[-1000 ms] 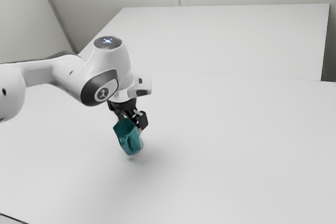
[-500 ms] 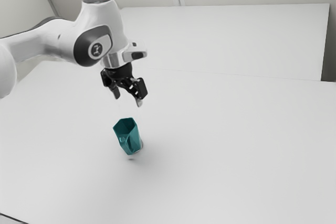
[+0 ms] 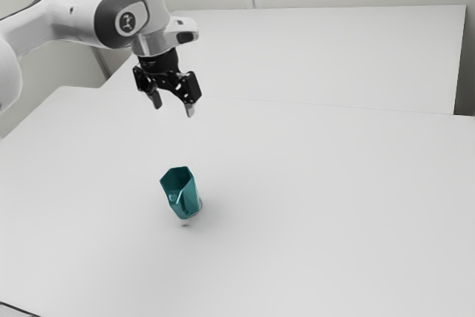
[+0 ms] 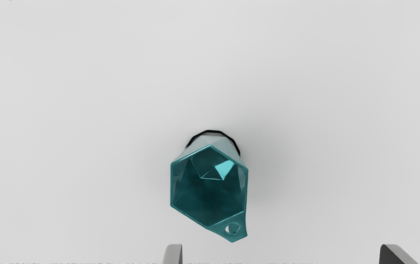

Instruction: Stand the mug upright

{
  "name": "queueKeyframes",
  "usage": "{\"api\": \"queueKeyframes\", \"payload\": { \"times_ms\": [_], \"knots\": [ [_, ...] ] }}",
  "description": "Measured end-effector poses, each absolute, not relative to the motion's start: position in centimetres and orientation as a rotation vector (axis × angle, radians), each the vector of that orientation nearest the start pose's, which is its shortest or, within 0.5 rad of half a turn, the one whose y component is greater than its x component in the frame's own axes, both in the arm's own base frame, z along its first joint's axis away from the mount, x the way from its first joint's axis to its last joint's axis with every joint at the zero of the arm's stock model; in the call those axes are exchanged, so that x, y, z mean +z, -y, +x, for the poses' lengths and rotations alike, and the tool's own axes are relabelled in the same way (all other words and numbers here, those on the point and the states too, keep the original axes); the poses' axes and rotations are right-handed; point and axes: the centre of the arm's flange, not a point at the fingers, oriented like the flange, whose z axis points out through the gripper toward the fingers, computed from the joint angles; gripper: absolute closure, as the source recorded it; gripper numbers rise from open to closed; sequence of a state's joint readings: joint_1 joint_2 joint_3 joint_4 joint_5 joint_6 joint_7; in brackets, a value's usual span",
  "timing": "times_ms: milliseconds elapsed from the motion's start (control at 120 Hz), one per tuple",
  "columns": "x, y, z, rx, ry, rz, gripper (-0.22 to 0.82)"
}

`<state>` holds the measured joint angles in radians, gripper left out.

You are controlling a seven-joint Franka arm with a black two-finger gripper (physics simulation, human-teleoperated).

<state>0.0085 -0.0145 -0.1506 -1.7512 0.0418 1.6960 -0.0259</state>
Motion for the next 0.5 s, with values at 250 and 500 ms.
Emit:
{"api": "queueKeyframes", "payload": {
  "times_ms": [250,500],
  "knots": [
    [58.7,6.1,55.5,0.012,-0.145,-3.094,0.02],
    [60.8,4.7,56.0,-0.026,-0.105,-3.095,0.02]
  ]
}}
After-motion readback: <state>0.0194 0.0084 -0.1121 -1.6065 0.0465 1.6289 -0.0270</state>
